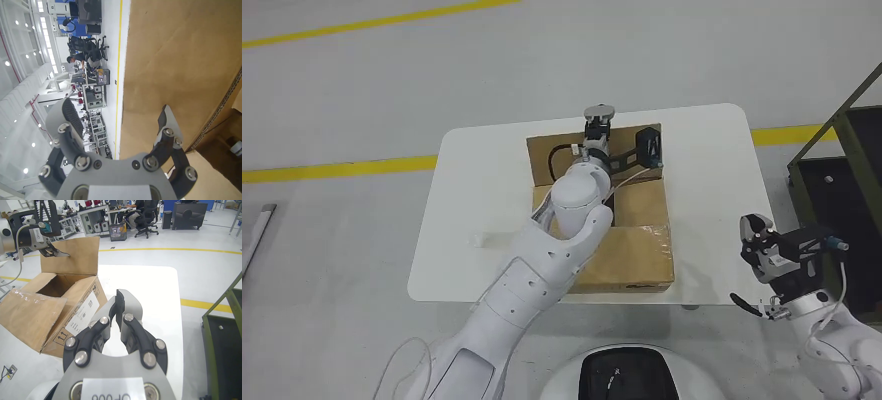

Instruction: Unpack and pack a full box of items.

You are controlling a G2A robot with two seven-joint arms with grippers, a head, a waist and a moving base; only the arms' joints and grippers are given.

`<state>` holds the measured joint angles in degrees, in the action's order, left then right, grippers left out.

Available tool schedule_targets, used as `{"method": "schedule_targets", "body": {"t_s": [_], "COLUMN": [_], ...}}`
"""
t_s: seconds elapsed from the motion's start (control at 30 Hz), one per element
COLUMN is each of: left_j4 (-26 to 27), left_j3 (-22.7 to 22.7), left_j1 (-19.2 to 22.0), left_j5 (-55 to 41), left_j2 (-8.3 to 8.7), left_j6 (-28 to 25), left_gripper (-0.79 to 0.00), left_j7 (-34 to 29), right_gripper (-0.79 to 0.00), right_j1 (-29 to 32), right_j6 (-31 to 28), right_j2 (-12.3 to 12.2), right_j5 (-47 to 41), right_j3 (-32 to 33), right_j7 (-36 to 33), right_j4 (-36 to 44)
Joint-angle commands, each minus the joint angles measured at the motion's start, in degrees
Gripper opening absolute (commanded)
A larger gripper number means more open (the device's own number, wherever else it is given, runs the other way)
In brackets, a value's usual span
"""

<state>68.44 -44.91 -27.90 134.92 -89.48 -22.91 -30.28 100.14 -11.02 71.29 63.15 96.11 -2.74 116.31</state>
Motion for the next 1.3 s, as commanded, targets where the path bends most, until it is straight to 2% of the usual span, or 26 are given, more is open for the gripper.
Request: {"method": "schedule_targets", "body": {"t_s": [0.0, 0.37, 0.57, 0.73, 1.03, 1.27], "left_j4": [-1.6, -6.7, -4.3, 4.7, 28.6, 41.1], "left_j3": [0.3, 1.2, -0.1, -4.6, -15.3, -22.3], "left_j1": [0.4, 1.3, 0.2, -4.2, -19.3, -29.8], "left_j5": [-0.1, 0.0, -0.3, -1.6, -5.1, -15.9], "left_j2": [-0.4, -2.2, -2.37, -1.24, 1.69, 2.68], "left_j6": [0.6, 1.9, 1.4, -0.6, -8.8, -14.3], "left_gripper": [0.0, 0.0, 0.0, 0.0, 0.0, 0.0], "left_j7": [0.0, -0.2, -0.4, -1.4, -3.6, -4.6], "right_gripper": [-0.785, -0.785, -0.785, -0.785, -0.785, -0.785], "right_j1": [0.0, -0.5, -0.4, -0.4, -0.6, -1.2], "right_j6": [0.0, 0.1, 0.0, -0.6, -2.9, -9.9], "right_j2": [0.0, 0.0, 0.0, 0.0, -0.2, -0.4], "right_j5": [0.0, 0.2, -0.8, -2.5, -4.4, -12.4], "right_j3": [0.0, -0.4, -0.2, 0.8, 1.1, 2.0], "right_j7": [0.0, -0.3, -0.1, 0.0, -0.3, -2.0], "right_j4": [-0.1, -0.3, -0.3, 0.5, 0.8, 0.5]}}
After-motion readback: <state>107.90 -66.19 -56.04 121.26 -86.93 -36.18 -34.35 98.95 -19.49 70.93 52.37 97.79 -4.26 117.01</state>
